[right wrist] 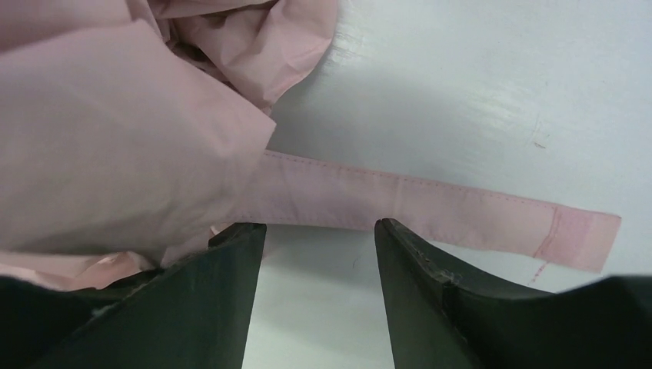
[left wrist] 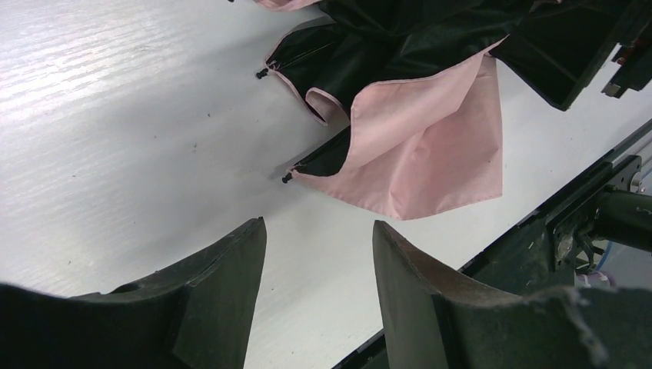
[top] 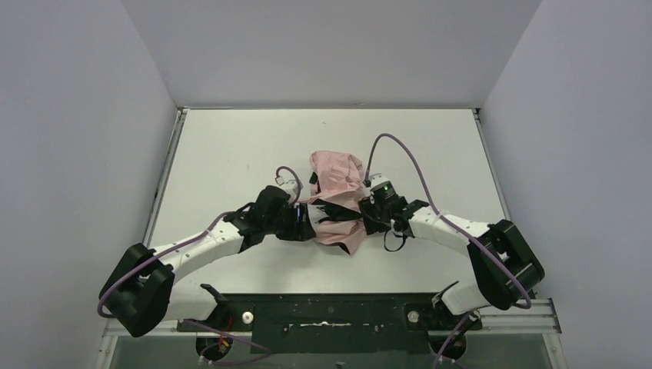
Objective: Put away the umbrella
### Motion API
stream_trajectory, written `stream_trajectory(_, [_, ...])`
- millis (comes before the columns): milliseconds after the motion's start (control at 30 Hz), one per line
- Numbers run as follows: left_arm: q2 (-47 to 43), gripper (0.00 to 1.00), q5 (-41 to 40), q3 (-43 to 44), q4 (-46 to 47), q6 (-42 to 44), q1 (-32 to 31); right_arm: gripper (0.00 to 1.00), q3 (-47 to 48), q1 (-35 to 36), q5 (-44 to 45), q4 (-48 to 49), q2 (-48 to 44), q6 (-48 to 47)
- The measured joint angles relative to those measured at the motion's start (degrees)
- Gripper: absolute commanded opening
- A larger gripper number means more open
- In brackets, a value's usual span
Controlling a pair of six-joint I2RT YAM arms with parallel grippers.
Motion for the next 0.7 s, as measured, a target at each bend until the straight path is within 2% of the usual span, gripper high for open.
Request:
stream_trajectory(267, [-0.1, 0.5, 0.0, 0.0, 0.0, 0.0, 0.0, 0.52, 0.0, -0.4, -4.0, 3.8, 2.8, -2.1])
stream_trajectory(400, [-0.1, 0.5, 0.0, 0.0, 0.0, 0.0, 0.0, 0.61, 0.0, -0.6, -5.7, 5.6, 3.0, -2.7])
stream_trajectory(467, [-0.1, 0.5, 0.0, 0.0, 0.0, 0.0, 0.0, 0.62, 0.0, -0.6, -6.4, 6.3, 2.8, -3.0])
stream_trajectory(567, [-0.1, 0.5, 0.0, 0.0, 0.0, 0.0, 0.0, 0.58, 0.0, -0.6, -7.1, 7.2, 2.1, -3.4])
stream_trajectory(700, [-0.1, 0.5, 0.0, -0.1, 0.0, 0.0, 0.0, 0.48, 0.0, -0.6, -7.7, 8.7, 1.4, -4.0])
